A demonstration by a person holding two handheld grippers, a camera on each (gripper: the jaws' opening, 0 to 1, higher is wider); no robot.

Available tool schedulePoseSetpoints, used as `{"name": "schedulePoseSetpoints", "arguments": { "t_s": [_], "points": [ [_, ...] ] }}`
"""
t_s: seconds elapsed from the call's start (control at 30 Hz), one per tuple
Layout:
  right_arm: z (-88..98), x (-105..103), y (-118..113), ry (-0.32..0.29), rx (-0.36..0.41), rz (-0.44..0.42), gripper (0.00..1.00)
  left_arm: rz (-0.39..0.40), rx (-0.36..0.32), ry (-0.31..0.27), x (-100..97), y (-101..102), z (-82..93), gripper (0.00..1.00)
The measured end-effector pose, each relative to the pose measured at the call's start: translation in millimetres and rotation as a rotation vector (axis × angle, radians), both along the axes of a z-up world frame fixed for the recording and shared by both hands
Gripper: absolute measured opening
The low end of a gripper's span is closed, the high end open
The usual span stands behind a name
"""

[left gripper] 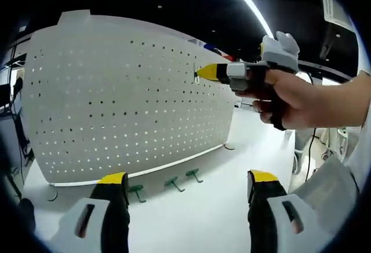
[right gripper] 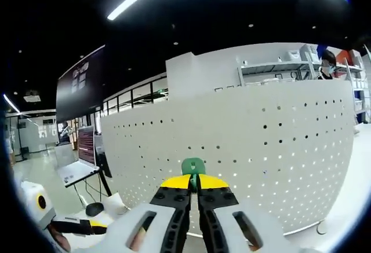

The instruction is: Insert the hook assembly into the mounting plate slot until the hook locks in place.

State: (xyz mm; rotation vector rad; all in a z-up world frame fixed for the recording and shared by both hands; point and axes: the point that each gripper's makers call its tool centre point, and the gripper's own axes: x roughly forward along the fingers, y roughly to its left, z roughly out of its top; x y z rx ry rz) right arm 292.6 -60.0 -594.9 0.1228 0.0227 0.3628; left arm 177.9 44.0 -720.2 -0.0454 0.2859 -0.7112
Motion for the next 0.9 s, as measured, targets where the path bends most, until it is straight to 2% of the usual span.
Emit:
{"name": "schedulePoseSetpoints", "arguments": {
  "t_s": [0.43, 0.9],
  "points": [
    [23.2, 22.9, 15.5, -0.055, 0.012, -0.016, 0.0, 0.014, -0.008, 0.009, -3.9, 8.3, -6.1, 0.86],
    [30.0, 37.6, 17.5, -0.069, 0.018, -0.041, 0.01, 0.023, 0.005, 0.052, -11.2, 17.8, -21.5, 0.86]
  ]
}}
